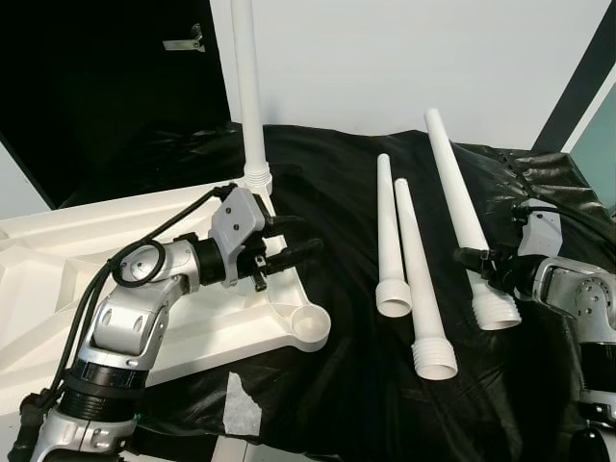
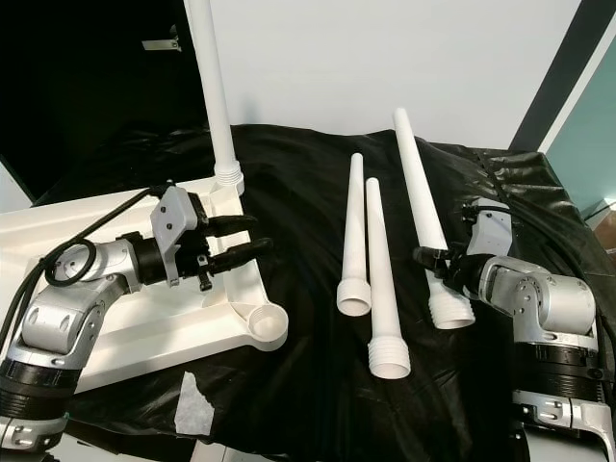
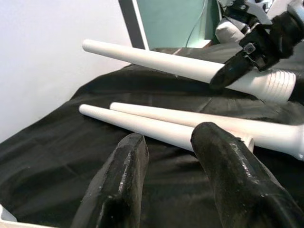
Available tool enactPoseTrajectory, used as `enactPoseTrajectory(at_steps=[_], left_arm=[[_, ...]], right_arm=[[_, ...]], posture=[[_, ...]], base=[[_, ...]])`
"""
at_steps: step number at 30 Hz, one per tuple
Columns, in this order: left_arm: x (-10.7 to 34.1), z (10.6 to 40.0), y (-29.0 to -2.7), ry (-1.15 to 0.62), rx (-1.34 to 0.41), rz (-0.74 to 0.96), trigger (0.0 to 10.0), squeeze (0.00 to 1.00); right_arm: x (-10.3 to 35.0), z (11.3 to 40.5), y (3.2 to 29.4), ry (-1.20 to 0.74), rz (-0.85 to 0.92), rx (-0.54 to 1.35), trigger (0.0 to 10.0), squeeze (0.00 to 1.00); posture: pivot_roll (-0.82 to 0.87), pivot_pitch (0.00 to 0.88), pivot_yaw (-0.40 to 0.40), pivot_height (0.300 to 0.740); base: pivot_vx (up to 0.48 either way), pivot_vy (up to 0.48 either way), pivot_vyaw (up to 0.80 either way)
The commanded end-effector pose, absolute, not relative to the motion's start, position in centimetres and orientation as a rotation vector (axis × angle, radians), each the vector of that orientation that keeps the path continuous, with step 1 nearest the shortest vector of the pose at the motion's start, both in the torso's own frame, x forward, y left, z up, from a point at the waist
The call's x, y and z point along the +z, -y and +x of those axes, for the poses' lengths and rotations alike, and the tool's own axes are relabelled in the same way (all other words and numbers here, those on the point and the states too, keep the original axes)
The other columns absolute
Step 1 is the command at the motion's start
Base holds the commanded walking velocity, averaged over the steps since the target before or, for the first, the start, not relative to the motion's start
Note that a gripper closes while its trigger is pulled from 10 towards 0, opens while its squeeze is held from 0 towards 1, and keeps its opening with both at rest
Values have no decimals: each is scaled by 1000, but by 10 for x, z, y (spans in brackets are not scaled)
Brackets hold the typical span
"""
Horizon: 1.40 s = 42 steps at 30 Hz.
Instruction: Building children table
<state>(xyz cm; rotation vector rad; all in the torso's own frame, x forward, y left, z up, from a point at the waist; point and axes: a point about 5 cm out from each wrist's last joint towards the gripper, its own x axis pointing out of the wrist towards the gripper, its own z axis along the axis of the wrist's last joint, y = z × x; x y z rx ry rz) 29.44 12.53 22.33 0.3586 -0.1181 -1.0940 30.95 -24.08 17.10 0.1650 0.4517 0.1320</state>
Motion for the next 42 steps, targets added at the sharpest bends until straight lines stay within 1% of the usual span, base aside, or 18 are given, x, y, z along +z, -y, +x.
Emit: enactPoseTrajectory(at_steps=[1,2,3,5,8,11,15,16,19,20,22,25,28,30,32,33,40,42], left_arm=[[228,306,-131,135,-924,301,10000,0],[228,306,-131,135,-924,301,10000,0],[229,312,-132,120,-892,278,10000,0],[229,312,-132,120,-892,278,10000,0],[229,324,-135,145,-828,249,10000,0],[229,326,-135,148,-815,245,10000,0],[226,332,-134,148,-767,200,10000,0],[226,332,-134,148,-767,200,10000,0],[227,336,-132,172,-726,186,10000,0],[227,336,-132,172,-726,186,10000,0],[227,341,-131,180,-674,172,10000,0],[227,342,-131,196,-639,187,10000,0],[226,343,-131,191,-634,161,10000,0],[229,340,-130,194,-670,81,10000,0],[229,338,-129,200,-684,65,10000,0],[229,336,-129,190,-702,25,10000,0],[224,331,-129,189,-685,-14,10000,0],[223,329,-128,183,-697,-33,10000,0]], right_arm=[[184,314,237,-349,191,140,10000,0],[184,314,237,-349,191,140,10000,0],[188,317,230,-293,199,157,10000,0],[188,317,230,-293,199,157,10000,0],[193,326,204,-122,75,196,10000,0],[193,327,200,-102,76,196,10000,0],[205,331,186,7,64,205,10000,0],[205,331,186,7,64,205,10000,0],[215,331,170,103,7,251,10000,0],[215,331,170,103,7,251,10000,0],[217,329,156,165,-28,298,10000,0],[216,328,147,207,-39,327,10000,0],[215,326,142,236,-50,353,10000,0],[214,324,135,273,-45,390,10000,0],[214,324,132,293,-43,408,10000,0],[213,324,130,307,-41,419,10000,0],[205,327,123,350,-77,466,10000,0],[206,327,122,362,-67,466,10000,0]], posture=[[4,0,-26,740],[4,0,-26,740],[3,0,-25,740],[3,0,-25,740],[2,0,-17,740],[-2,0,-15,740],[-11,0,-7,740],[-11,0,-7,740],[-13,0,1,740],[-13,0,1,740],[-6,0,7,740],[-1,0,10,740],[4,0,13,740],[9,0,17,740],[14,0,17,740],[19,0,20,740],[39,0,26,740],[47,0,11,740]], base=[[0,0,0],[0,0,0],[0,0,0],[0,0,0],[0,0,0],[0,0,0],[0,0,0],[0,0,0],[0,0,0],[0,0,0],[0,0,0],[0,0,0],[0,0,0],[0,0,0],[0,0,0],[0,0,0],[0,0,0],[0,0,0]])
